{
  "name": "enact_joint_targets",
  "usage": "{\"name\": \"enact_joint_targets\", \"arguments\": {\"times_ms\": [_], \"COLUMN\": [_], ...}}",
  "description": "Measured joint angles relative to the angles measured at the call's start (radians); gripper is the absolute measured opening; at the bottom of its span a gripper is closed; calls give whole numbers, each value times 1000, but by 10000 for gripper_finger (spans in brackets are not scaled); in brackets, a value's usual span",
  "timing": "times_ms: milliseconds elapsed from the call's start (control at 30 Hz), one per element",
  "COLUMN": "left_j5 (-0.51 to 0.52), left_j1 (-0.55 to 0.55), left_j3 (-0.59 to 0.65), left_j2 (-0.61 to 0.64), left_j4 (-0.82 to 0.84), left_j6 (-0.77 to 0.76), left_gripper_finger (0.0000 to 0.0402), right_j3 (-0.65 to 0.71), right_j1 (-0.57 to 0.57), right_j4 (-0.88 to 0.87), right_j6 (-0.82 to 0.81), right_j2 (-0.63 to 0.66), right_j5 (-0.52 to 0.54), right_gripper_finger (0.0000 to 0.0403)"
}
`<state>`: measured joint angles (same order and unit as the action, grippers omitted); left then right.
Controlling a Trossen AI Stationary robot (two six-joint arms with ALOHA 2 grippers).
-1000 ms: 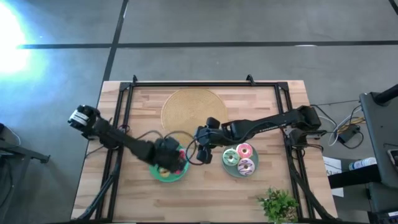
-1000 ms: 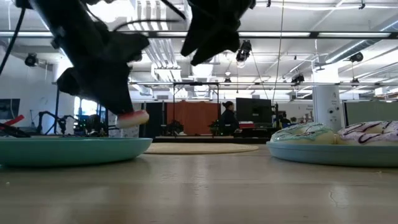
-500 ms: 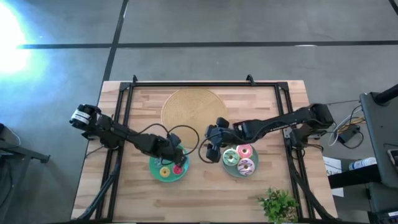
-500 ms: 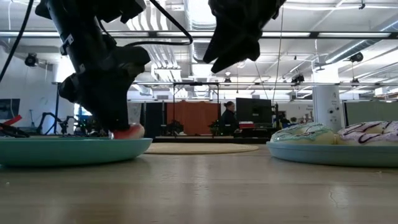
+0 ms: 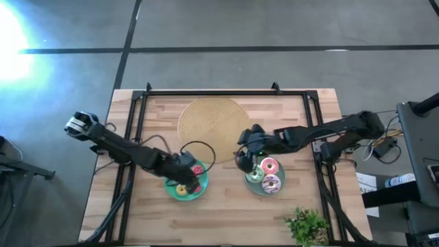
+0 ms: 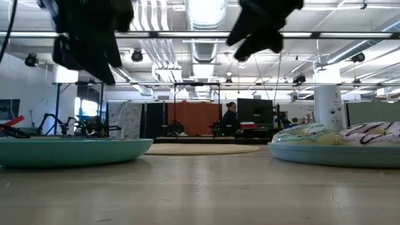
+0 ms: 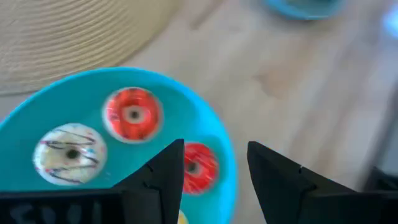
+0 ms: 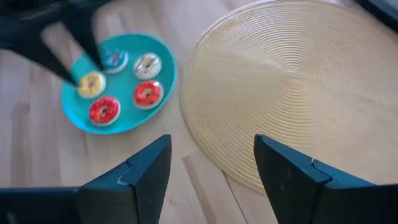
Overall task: Pick & Place donuts
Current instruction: Return to Home Position
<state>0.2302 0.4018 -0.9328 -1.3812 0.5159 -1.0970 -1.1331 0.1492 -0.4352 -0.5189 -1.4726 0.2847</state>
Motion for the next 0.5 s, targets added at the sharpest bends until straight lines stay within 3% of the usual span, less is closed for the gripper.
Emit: {"name": "enact_joint_targets", "arguments": {"times_ms": [133, 300, 400, 500], "left_j5": [35, 89, 95, 74], "left_j1": [47, 57, 57, 56], "left_j3": [33, 190, 259, 305], "left_j2": [111, 253, 349, 454], "left_j4": [-19, -138, -159, -108], "left_j6": [17, 45, 47, -45], "left_gripper_finger": [149, 149, 149, 149], "right_j3": [105, 285, 353, 387], "right_j1": [28, 91, 98, 97], "right_j4": [-58, -168, -288, -372], "right_j6": [-123, -296, -349, -443], "right_j2": [159, 402, 543, 670], "right_j5": [66, 208, 196, 131], "right_gripper_finger": [219, 219, 219, 219]}}
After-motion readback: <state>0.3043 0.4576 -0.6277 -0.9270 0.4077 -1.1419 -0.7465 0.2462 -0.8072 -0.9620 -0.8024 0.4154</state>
